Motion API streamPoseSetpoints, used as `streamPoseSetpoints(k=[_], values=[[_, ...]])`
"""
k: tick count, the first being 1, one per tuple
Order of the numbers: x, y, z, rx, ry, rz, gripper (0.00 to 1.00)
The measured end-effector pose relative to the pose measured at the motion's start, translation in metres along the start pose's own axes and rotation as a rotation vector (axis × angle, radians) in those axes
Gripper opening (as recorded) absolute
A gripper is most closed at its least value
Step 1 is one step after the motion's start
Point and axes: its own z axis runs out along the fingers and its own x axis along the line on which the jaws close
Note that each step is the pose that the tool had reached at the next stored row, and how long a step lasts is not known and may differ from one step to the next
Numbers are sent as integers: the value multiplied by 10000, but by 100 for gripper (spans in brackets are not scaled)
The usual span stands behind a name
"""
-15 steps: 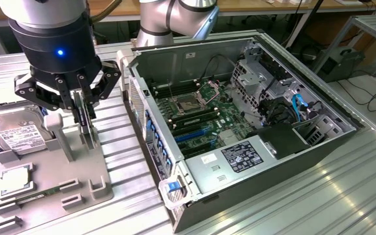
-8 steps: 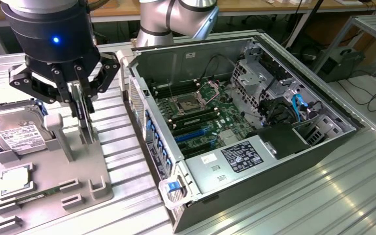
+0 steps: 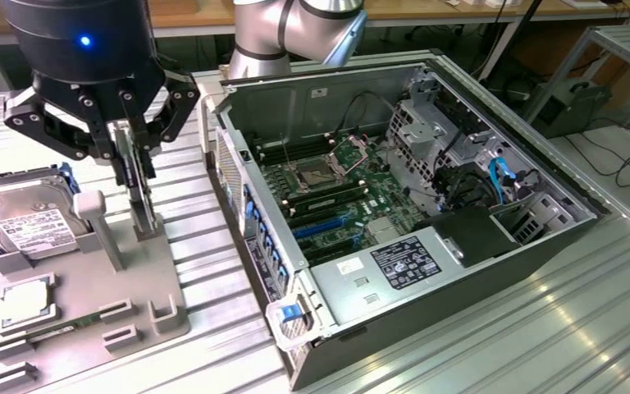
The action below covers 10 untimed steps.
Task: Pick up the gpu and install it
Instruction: 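Pick up the gpu and move the gpu toward the slot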
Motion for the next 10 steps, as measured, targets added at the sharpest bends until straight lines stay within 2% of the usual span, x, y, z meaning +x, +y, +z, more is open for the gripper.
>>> streamPoseSetpoints(k=[10], values=[[-3, 7, -161, -4, -1, 1, 28]])
